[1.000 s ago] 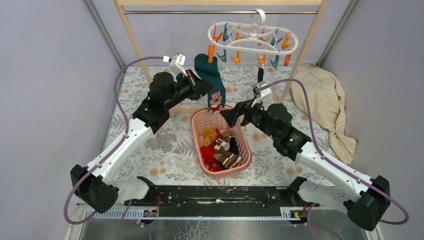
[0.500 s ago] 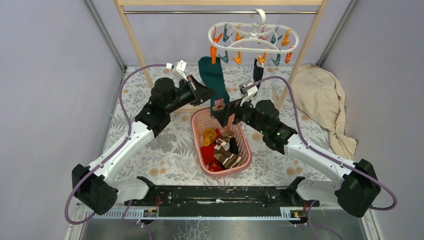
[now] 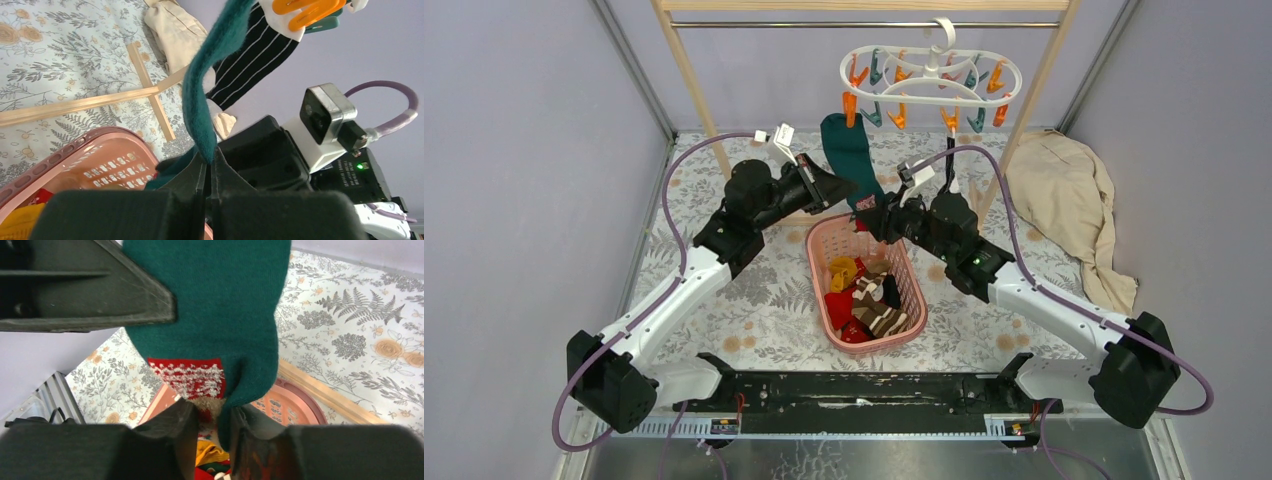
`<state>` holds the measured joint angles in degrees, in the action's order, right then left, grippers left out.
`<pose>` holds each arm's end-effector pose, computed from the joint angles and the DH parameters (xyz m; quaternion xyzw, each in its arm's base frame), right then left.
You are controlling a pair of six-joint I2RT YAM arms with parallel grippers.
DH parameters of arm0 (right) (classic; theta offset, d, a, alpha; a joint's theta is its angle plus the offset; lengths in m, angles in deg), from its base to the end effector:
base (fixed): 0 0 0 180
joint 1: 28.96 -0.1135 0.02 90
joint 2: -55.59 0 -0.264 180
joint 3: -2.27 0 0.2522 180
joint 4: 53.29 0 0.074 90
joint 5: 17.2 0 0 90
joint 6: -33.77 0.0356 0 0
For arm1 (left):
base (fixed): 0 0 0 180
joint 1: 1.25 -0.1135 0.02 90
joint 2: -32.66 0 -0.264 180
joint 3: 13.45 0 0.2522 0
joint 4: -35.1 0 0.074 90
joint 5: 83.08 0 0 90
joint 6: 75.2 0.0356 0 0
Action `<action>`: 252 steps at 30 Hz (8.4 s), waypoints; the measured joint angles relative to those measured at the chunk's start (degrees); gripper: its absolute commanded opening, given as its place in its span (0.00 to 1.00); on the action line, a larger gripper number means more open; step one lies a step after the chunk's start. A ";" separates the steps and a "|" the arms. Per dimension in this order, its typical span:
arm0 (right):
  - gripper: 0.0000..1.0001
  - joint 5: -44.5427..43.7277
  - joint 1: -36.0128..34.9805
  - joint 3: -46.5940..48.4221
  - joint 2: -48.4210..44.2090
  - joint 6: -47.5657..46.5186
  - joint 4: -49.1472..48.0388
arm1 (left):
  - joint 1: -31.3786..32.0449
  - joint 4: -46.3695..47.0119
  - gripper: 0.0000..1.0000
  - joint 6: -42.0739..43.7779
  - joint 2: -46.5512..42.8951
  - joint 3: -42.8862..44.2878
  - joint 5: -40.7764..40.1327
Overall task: Remove the socks clipped to the hanger
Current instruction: Remove the sock from the hanger, then place the sock in the bin.
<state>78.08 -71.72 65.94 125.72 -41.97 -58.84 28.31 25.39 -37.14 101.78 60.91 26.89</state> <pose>0.2109 0.1995 0.3317 -0.2066 0.6821 0.3633 0.6001 0.2412 -0.1508 0.3748 -0.0248 0.7321 -0.5329 0.4235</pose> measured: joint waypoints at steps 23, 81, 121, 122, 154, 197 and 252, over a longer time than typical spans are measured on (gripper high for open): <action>0.00 8.39 0.00 6.03 1.22 3.80 13.94 | -2.47 -12.61 0.64 9.40 4.39 9.86 -2.80; 0.00 10.93 0.00 14.95 8.90 -1.16 25.14 | -2.69 -18.38 0.99 20.02 -2.58 7.72 -5.53; 0.00 17.33 2.47 15.50 4.98 -0.55 31.15 | -10.56 -3.30 0.94 30.45 11.17 24.04 9.94; 0.00 17.55 2.49 15.52 4.83 -0.61 31.17 | -10.93 -2.03 0.93 30.05 11.76 24.06 11.28; 0.00 18.82 2.80 15.52 4.00 -1.62 32.81 | -8.35 3.34 0.68 27.96 18.91 31.74 18.80; 0.00 19.96 3.96 14.53 4.00 -1.62 32.30 | -7.04 -1.49 0.05 29.66 22.49 35.76 18.08; 0.81 12.00 2.51 6.69 -2.80 -0.11 45.59 | -7.04 -6.40 0.69 30.69 5.99 17.59 13.03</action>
<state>90.08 -69.21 72.63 122.92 -42.08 -13.24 21.27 18.99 -6.45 107.77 78.51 39.92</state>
